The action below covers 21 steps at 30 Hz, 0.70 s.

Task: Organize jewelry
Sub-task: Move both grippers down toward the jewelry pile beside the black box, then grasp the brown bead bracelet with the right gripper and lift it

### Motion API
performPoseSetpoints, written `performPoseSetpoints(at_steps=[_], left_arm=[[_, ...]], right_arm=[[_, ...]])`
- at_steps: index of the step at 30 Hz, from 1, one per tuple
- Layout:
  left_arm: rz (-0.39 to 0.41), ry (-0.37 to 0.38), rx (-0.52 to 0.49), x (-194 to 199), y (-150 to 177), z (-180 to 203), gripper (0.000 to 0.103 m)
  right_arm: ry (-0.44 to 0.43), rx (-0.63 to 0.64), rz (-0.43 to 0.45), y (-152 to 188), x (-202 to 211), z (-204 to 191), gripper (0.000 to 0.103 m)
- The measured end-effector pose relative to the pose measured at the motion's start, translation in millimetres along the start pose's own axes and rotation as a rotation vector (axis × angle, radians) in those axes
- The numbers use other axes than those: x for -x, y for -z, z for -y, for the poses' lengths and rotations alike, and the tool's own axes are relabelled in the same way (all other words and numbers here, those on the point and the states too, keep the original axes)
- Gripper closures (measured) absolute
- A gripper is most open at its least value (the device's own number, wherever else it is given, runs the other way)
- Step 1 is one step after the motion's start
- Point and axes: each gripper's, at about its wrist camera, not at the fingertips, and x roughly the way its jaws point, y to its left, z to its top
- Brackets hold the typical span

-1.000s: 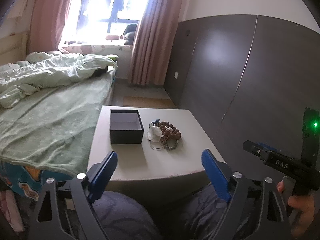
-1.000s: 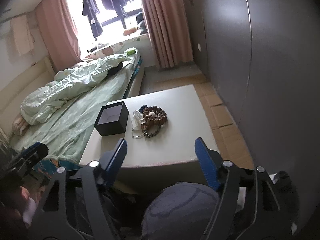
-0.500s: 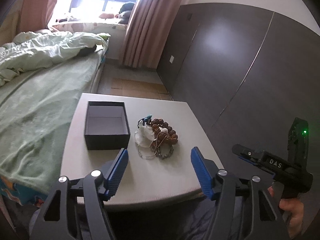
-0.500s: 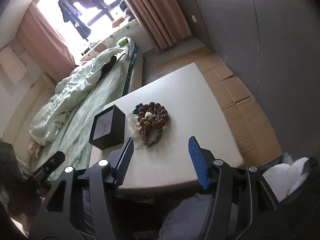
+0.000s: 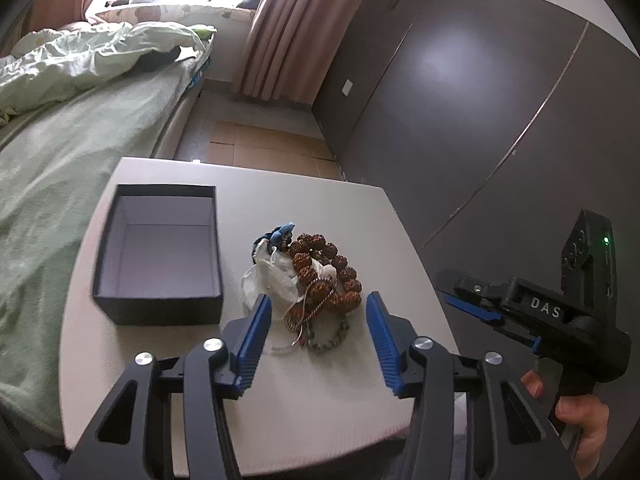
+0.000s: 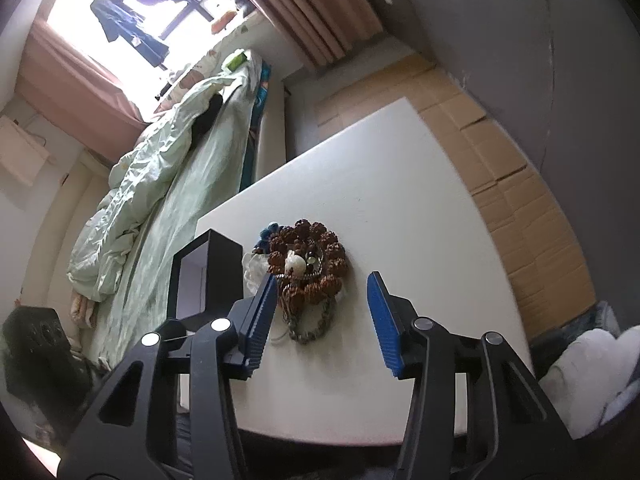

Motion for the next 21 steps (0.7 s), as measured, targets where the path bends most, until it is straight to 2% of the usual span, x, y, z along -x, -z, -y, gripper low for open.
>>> performPoseSetpoints(at_steps=[8,16,19,21], left_arm=[[-0.049,-0.025,0.036,-51,-10,-6,0.075],[-0.063,-0.065,0.087,-83,-12,-17,0.079],[-0.073,-0.065,0.108,-91,-11,-23,0.085],[-0.082,-0.061,0.116,-95,-9,-27,0.099]], right_arm=[[0.005,-0.043,-0.117,-20,-53,8,0.062],[0.033,-0.039,-0.178,-23,-83,8,0.065],[0.045,-0.03,-0.195,-21,-91,5,0.065],[0.052,-0.025,-0.214,-20,-97,4,0.065]])
